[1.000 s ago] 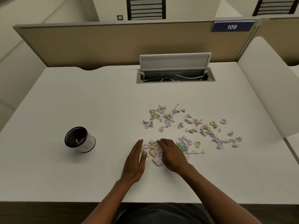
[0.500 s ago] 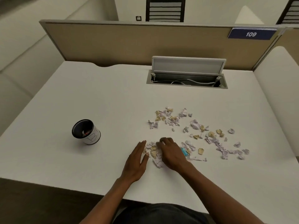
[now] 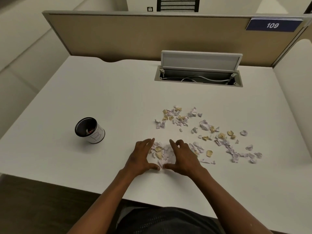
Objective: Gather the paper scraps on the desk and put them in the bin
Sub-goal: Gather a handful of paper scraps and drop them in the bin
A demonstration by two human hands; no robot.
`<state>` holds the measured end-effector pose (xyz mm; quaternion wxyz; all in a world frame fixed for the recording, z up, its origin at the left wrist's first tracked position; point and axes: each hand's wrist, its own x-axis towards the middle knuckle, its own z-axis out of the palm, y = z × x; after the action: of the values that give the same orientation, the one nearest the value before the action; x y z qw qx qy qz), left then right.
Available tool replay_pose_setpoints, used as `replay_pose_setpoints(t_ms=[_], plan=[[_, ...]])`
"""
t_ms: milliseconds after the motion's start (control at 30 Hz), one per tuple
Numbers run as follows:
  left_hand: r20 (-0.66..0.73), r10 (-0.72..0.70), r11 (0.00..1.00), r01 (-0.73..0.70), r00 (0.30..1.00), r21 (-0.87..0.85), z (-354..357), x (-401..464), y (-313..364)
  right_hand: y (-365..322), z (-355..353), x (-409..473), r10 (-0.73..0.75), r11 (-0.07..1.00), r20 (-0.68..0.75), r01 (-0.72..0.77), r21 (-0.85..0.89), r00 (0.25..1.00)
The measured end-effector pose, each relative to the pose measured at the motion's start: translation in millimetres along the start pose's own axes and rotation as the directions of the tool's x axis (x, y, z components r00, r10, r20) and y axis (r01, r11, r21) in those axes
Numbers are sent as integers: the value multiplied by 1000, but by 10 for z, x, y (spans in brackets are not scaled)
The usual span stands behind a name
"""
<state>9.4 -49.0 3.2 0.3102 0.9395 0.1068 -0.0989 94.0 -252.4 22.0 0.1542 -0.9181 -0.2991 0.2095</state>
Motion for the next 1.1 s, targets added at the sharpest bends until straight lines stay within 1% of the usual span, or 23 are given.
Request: replay_pose_setpoints(t_ms=[67, 100, 200, 300, 433, 567, 700, 767, 867, 967, 1100], plan=[[50, -34, 999, 32, 998, 41, -48, 87, 9, -47, 29, 32, 17, 998, 75, -12, -64, 997], [73, -43, 998, 39, 996, 44, -60, 127, 14, -78, 50, 56, 28, 997, 89, -22, -75, 996], [110, -22, 1000, 24, 994, -18, -79, 222, 40, -162, 94, 155, 54, 998, 78, -50, -48, 996], [123, 18, 997, -8, 992, -77, -69, 260, 37, -234, 141, 218, 65, 998, 38, -66, 24, 997], [76, 49, 991, -39, 996, -131, -70, 283, 70, -332, 158, 292, 76, 987, -21, -73, 142, 997], [-2, 87, 977, -86, 996, -196, -96, 273, 31, -429, 167, 369, 125, 968, -77, -105, 227, 989], [-53, 46, 958, -59, 998, -282, -140, 221, -75, -479, 175, 397, 171, 932, -120, -121, 342, 978], [-57, 7, 949, -25, 998, -315, -154, 206, -129, -497, 165, 398, 180, 908, -115, -120, 401, 977], [-50, -58, 910, 32, 997, -412, -216, 181, -196, -557, 133, 423, 188, 880, -83, -131, 457, 979], [-66, -79, 876, 37, 995, -480, -344, 138, -221, -634, 71, 458, 181, 837, -52, -126, 533, 982], [-125, -89, 855, 12, 988, -518, -597, 80, -263, -821, -91, 528, 111, 777, -47, -58, 627, 993]])
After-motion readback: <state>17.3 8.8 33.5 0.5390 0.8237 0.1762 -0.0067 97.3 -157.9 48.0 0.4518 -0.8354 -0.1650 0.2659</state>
